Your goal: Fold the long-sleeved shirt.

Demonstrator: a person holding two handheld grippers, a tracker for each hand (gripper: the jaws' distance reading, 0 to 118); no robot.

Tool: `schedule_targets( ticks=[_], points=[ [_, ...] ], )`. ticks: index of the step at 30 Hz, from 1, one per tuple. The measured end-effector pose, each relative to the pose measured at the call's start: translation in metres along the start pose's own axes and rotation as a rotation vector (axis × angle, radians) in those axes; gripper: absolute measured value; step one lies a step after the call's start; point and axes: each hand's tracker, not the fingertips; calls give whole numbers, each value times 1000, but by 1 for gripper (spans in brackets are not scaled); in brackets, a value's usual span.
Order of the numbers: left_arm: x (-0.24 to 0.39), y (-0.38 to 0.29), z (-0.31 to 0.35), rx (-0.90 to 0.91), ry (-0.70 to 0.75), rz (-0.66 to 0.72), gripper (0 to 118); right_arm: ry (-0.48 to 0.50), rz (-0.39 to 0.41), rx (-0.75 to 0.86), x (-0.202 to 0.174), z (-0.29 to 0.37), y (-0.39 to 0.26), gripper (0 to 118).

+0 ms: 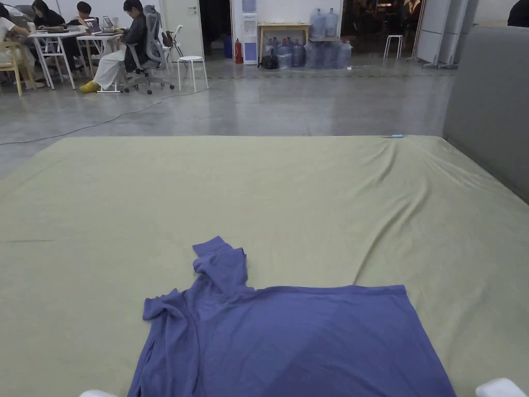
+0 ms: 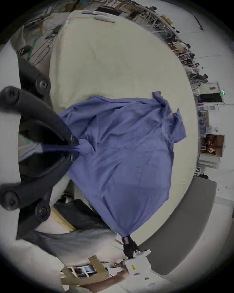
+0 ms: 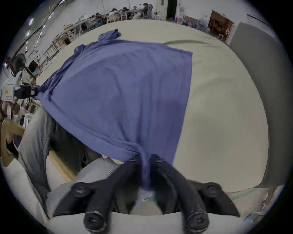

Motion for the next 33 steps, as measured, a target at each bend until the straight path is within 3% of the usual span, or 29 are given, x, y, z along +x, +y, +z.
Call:
schedule_targets(
  ticks=[2,3,6,7,8,9,10,12,14,18,26,27,28,29,30,33],
  points=[
    [0,4,21,16,12,3,97,-34,-17,61,2,23,1,94],
    [-3,10,30,86,-6,22,118,-28,-37,115,5,36,2,111],
    [-6,25,50,184,29,73,116,-22,-148,170,8,56,7,111],
    [-7,29,52,216,39,78,111,-16,-169,180,7,58,9,101],
    [-8,33,52,239,36,68,96,-73,-108,193,2,57,12,77],
    [-1,41,51,248,52,66,53,-119,-95,184,-1,51,14,37],
    [3,48,47,300,63,51,0,-124,-82,167,-2,47,18,0],
    [3,54,39,242,45,71,0,-35,-102,131,0,35,27,0],
    [-15,58,17,240,15,86,0,-30,-95,129,-2,25,44,0],
    [-20,84,-10,227,17,78,0,-43,35,120,-19,6,99,0],
    [-40,270,-110,243,28,91,0,65,61,158,-41,-24,155,0],
    [-46,297,-134,234,56,88,9,70,68,159,-42,-26,155,0],
    [-50,317,-157,221,111,119,57,75,73,158,-41,-28,155,0],
    [-54,333,-178,226,150,143,97,78,72,158,-41,-30,153,0],
    [-59,352,-201,229,124,162,117,84,66,156,-40,-30,150,0],
    [-68,390,-262,98,190,152,117,109,35,136,-35,-32,138,0]
  ],
)
